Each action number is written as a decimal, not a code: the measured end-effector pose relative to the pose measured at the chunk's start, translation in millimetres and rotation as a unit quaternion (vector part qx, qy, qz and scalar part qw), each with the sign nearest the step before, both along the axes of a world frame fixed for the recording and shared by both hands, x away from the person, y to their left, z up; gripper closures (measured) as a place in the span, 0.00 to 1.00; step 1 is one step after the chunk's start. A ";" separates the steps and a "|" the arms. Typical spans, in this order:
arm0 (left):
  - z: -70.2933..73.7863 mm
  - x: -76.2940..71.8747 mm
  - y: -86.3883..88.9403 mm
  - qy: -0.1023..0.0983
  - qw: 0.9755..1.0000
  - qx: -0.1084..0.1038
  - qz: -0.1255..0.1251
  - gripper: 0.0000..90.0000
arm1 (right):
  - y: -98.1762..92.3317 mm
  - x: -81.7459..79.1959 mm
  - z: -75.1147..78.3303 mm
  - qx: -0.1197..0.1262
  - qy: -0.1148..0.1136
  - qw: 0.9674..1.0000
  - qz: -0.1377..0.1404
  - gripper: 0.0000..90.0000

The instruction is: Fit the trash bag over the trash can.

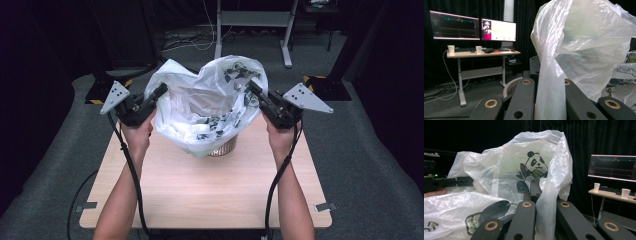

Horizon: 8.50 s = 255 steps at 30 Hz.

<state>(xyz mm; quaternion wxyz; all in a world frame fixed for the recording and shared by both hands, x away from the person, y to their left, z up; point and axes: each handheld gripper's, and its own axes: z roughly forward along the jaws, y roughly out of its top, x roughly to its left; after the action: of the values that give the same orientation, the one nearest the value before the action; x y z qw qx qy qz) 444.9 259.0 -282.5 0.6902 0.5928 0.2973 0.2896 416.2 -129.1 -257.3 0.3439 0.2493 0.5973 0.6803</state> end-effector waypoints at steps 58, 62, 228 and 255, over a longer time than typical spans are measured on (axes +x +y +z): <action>14.7 98.6 -17.1 0.106 0.994 0.002 0.013 0.99 | -3.5 89.8 -6.0 0.048 0.103 0.993 -0.018 0.98; 6.4 109.1 -16.4 0.144 0.989 0.019 0.022 0.99 | -4.7 101.3 -18.4 0.044 0.136 0.989 -0.023 0.98; -50.4 99.5 -15.7 0.165 0.981 0.098 0.035 1.00 | -8.4 75.4 -58.9 -0.038 0.220 0.974 -0.049 0.51; -47.4 59.5 -5.2 0.163 0.984 0.075 0.009 0.54 | 0.9 68.1 -52.8 -0.083 0.241 0.964 -0.072 0.37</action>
<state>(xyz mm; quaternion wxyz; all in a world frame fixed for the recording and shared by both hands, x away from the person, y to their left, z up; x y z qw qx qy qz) 504.5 253.9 -329.9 0.5838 0.6790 0.3886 0.2169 484.3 -128.3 -310.1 0.2577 0.4190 0.6974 0.5212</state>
